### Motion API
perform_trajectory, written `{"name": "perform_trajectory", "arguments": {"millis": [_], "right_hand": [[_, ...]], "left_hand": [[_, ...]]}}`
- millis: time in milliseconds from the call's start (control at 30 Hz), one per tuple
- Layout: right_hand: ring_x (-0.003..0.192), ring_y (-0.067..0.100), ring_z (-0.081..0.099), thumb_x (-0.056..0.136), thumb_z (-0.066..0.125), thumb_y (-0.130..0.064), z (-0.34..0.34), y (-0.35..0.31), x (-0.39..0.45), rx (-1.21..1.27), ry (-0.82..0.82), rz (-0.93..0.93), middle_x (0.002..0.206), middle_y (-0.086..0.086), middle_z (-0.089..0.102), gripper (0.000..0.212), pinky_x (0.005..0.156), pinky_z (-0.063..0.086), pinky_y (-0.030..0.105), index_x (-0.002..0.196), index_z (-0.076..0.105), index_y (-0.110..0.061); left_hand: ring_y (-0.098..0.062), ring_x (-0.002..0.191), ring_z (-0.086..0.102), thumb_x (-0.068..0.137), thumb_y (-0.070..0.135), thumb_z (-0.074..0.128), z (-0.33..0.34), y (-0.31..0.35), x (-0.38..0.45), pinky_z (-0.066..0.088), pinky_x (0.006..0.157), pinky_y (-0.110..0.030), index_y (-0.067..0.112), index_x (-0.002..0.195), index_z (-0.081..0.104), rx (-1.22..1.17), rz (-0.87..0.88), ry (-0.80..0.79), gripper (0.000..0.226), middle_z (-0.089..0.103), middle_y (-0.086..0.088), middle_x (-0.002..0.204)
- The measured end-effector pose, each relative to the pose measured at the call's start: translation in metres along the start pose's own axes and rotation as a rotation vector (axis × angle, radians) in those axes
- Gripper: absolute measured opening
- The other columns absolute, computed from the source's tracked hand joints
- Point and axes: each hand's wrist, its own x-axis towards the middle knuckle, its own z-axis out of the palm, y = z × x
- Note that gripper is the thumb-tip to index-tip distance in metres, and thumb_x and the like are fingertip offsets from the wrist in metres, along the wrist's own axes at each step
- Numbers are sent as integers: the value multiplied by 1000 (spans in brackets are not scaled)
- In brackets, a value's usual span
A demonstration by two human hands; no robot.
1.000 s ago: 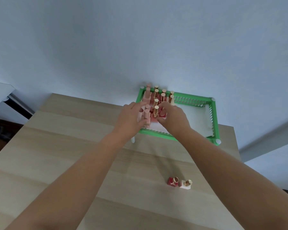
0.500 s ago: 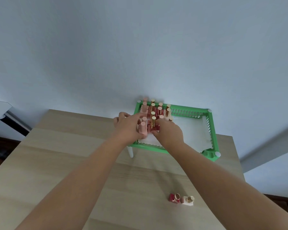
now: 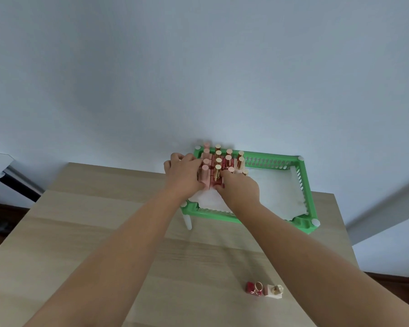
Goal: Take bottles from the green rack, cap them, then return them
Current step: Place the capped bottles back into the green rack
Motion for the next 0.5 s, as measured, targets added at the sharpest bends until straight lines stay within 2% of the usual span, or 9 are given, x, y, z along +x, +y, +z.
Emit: {"name": "perform_trajectory", "arguments": {"millis": [200, 500], "right_hand": [[70, 31, 59, 90, 53, -43, 1, -4, 5, -4, 25, 0, 84, 9, 65, 28, 54, 38, 32, 95, 54, -15], [71, 30, 60, 90, 51, -45, 3, -5, 6, -2, 29, 31, 84, 7, 65, 30, 54, 39, 31, 97, 54, -16]], "left_hand": [[-26, 111, 38, 67, 40, 77, 5, 0, 0, 22, 76, -33, 29, 115, 53, -67, -30, 87, 56, 58, 11, 113], [-25, 109, 39, 71, 34, 74, 11, 1, -1, 24, 79, -33, 27, 118, 49, -135, -33, 165, 54, 62, 10, 114]]}}
